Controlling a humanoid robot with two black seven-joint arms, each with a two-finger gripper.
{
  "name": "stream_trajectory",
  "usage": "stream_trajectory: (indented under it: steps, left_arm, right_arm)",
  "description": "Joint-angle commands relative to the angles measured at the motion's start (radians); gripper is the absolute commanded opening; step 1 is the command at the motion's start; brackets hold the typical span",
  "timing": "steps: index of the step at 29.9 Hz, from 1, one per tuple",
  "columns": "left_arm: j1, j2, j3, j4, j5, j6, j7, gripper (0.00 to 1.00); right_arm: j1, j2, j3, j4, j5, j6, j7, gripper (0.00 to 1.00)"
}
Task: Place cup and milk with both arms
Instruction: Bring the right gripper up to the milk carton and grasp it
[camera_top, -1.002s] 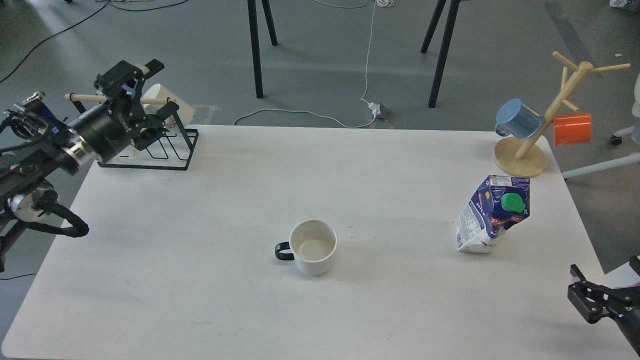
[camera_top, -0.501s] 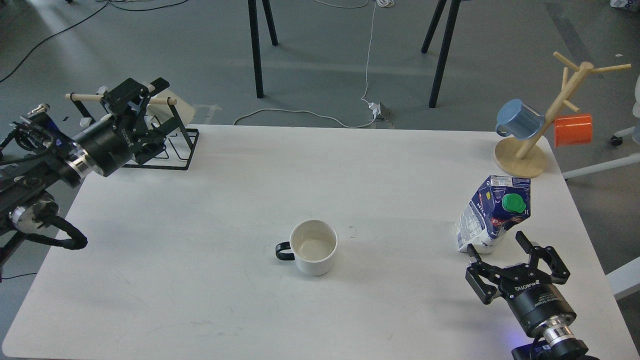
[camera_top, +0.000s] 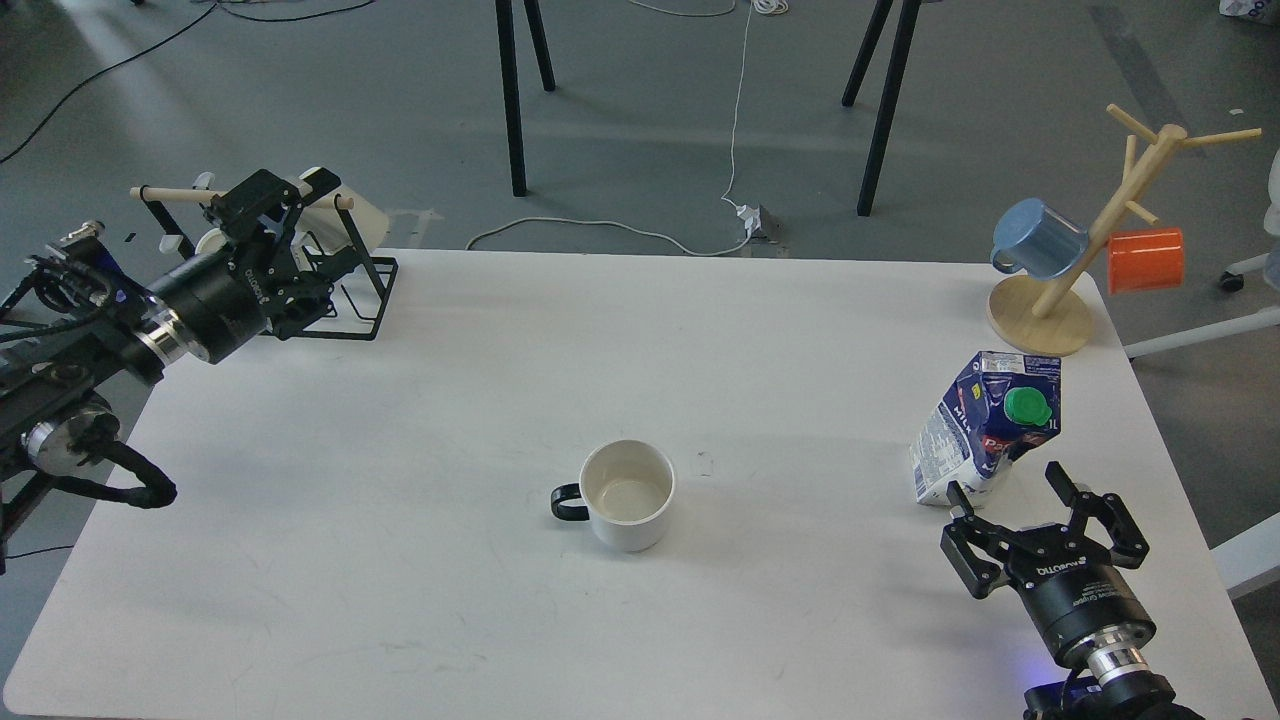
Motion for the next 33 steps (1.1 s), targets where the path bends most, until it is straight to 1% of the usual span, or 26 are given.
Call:
stream_trajectory:
  steps: [1,12,15,22,31,33]
  left_arm:
    - [0.016,-0.001,0.0,0.001,0.001,0.0,0.0,0.99]
    - [0.026,-0.002,-0.001,0.001,0.001,0.0,0.0,0.99]
    - [0.026,-0.004,0.0,0.002,0.001,0.0,0.0,0.99]
    - [0.037,-0.002,0.0,0.002,0.001,0.0,0.0,0.99]
    - [0.046,-0.004,0.0,0.01,0.001,0.0,0.0,0.99]
    - [0.046,-0.004,0.0,0.014,0.001,0.0,0.0,0.99]
  right_arm:
    - [0.001,0.019,0.014,-0.028,0.016,0.0,0.001,0.99]
    - [0.032,0.06,0.022,-0.074,0.021,0.0,0.001,0.99]
    - [0.049,0.094,0.022,-0.077,0.019,0.0,-0.001,0.99]
    - [0.069,0.115,0.025,-0.077,0.019,0.0,0.001,0.99]
    - [0.075,0.143,0.039,-0.074,0.021,0.0,0.001,0.97]
    - [0.075,0.146,0.039,-0.073,0.021,0.0,0.001,0.95]
